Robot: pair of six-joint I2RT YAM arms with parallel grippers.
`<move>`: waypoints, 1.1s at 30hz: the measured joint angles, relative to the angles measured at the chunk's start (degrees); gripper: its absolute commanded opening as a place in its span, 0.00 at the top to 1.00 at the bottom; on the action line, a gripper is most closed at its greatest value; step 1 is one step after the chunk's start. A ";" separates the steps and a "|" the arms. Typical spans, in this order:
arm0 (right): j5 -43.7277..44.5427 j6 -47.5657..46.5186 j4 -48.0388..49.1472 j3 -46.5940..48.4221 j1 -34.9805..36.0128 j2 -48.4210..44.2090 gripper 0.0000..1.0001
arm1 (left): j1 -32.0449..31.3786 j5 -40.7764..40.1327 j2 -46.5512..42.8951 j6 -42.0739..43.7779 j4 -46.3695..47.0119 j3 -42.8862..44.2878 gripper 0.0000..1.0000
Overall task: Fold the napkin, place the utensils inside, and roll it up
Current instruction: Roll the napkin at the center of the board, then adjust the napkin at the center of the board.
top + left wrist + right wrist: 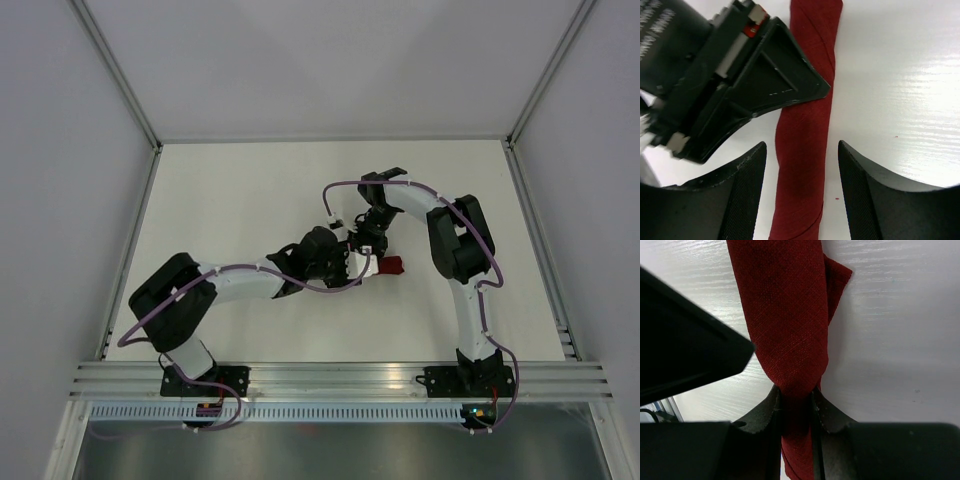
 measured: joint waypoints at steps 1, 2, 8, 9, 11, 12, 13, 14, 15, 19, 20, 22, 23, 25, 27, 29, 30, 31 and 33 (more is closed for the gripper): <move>-0.11 0.00 -0.04 0.04 -0.04 0.04 0.97 | 0.00 0.44 0.94 0.33 -0.61 0.61 0.36; -0.17 0.00 -0.07 0.04 -0.09 0.09 0.97 | 0.00 0.70 1.73 0.68 -1.42 1.20 0.36; -0.61 0.02 -0.44 0.42 -0.26 0.44 0.97 | 0.00 2.34 5.51 2.21 -5.20 4.79 0.36; -0.70 0.04 -0.46 0.42 -0.31 0.48 0.96 | 0.00 2.36 6.05 2.38 -5.70 5.42 0.36; -0.90 0.04 -0.48 0.42 -0.39 0.48 0.96 | 0.00 2.36 7.04 2.51 -6.19 6.25 0.36; -0.96 0.04 -0.48 0.42 -0.42 0.50 0.96 | 0.02 2.36 7.56 2.56 -6.34 6.56 0.36; -1.01 0.04 -0.50 0.42 -0.42 0.50 0.96 | 0.02 2.34 8.11 2.56 -6.36 6.84 0.36; -1.07 0.04 -0.50 0.42 -0.48 0.50 0.96 | 0.02 2.32 8.57 2.56 -6.38 7.04 0.36; -1.18 0.04 -0.50 0.42 -0.50 0.52 0.95 | 0.02 2.32 9.16 2.56 -6.56 7.37 0.36; -1.53 0.22 -0.50 0.42 -0.70 0.55 0.90 | 0.22 2.21 11.02 2.54 -6.91 8.74 0.43; -1.73 0.28 -0.52 0.42 -0.76 0.57 0.88 | 0.31 2.19 11.32 2.49 -7.21 9.20 0.44; -1.97 0.70 -0.52 0.42 -0.90 0.59 0.79 | 0.55 2.14 11.85 2.34 -7.82 10.19 0.48; -2.05 1.03 -0.52 0.42 -0.96 0.57 0.76 | 0.66 2.14 12.04 2.19 -8.13 10.58 0.50; -2.25 1.90 -0.48 0.42 -1.11 0.57 0.66 | 0.81 2.10 12.57 1.86 -9.20 11.72 0.55; -2.51 3.52 -0.15 0.37 -1.44 0.50 0.59 | 1.01 2.14 13.03 1.44 -10.62 12.79 0.56; -2.51 5.49 1.07 0.04 -2.01 0.15 0.57 | 1.14 2.16 13.55 0.85 -12.20 14.01 0.59; -2.43 6.71 1.88 -0.33 -2.29 -0.22 0.55 | 1.29 2.16 13.88 0.42 -12.79 14.71 0.59; -2.45 7.58 2.64 -0.66 -2.58 -0.57 0.53 | 1.46 2.23 14.23 -0.15 -13.16 15.37 0.60; -2.19 10.84 5.68 -1.66 -3.67 -2.10 0.52 | 1.90 2.25 14.80 -1.20 -13.62 16.31 0.61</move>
